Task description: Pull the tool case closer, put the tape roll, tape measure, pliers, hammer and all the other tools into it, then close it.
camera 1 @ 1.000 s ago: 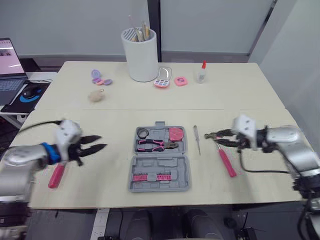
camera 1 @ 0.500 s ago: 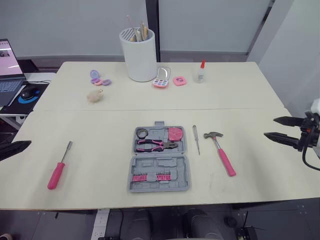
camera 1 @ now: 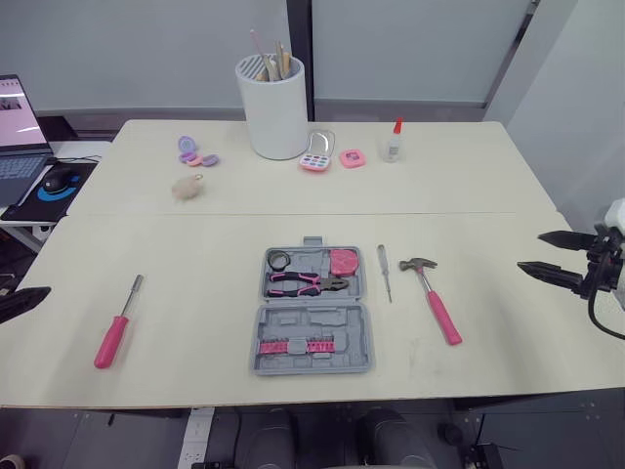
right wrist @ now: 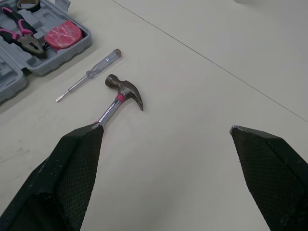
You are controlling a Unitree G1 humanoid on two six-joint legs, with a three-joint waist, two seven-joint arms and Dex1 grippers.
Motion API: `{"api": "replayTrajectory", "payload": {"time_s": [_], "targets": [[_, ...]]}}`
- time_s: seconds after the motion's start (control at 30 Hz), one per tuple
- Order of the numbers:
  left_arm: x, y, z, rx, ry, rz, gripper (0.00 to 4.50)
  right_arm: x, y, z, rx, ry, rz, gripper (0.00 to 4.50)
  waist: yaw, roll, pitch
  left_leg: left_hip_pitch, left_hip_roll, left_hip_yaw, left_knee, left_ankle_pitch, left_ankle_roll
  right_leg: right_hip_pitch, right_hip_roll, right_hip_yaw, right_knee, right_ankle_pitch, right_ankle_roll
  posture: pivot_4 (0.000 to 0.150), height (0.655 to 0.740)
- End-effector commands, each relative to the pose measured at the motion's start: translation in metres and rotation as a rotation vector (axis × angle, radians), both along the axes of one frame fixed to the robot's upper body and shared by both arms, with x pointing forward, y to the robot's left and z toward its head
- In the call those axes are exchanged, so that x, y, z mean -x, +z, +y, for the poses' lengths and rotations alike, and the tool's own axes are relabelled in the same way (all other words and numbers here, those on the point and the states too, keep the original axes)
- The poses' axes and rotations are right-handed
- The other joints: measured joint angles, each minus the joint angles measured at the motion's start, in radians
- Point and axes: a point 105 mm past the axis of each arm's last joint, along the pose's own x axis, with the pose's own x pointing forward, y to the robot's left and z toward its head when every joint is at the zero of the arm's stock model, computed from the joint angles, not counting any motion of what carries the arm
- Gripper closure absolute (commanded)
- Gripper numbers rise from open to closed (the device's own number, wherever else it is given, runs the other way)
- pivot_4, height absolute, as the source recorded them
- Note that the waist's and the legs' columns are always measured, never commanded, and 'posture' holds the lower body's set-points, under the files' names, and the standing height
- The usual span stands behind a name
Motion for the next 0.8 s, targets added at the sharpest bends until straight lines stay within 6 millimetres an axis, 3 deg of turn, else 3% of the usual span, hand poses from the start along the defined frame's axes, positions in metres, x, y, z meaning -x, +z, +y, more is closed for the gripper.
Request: {"api": "replayTrajectory", "payload": {"time_s": [0.03,0.6,0.7,0.8], "targets": [[0.002,0.011,0.002,-0.030,-0.001,-0.020,0.00,0.003,0.006,-0.007,0.017,-0.009,-0.041,0.03,0.000,0.000,0.000,0.000,0.000,0.000,0.000,0.000,0.000,0.000,0.000,0.000,0.000,0.000,0.000,0.150,0.7400],[0.002,0.011,0.002,-0.056,-0.009,-0.034,0.00,0.003,-0.004,-0.016,0.076,-0.032,-0.047,0.03,0.000,0.000,0.000,0.000,0.000,0.000,0.000,0.000,0.000,0.000,0.000,0.000,0.001,0.000,0.000,0.150,0.7400],[-0.012,0.021,-0.016,-0.067,-0.095,-0.081,0.00,-0.001,-0.006,-0.011,0.087,-0.062,-0.082,0.03,0.000,-0.001,0.000,0.000,0.000,0.000,0.000,0.000,0.000,0.000,0.000,0.000,0.001,0.000,0.000,0.150,0.7400],[-0.033,0.033,-0.054,-0.073,-0.240,-0.144,0.00,-0.001,-0.015,0.006,0.098,-0.071,-0.085,0.03,0.004,-0.001,-0.001,0.000,0.000,-0.001,0.001,0.000,0.000,0.001,0.000,0.000,0.001,0.000,0.000,0.150,0.7400]]}}
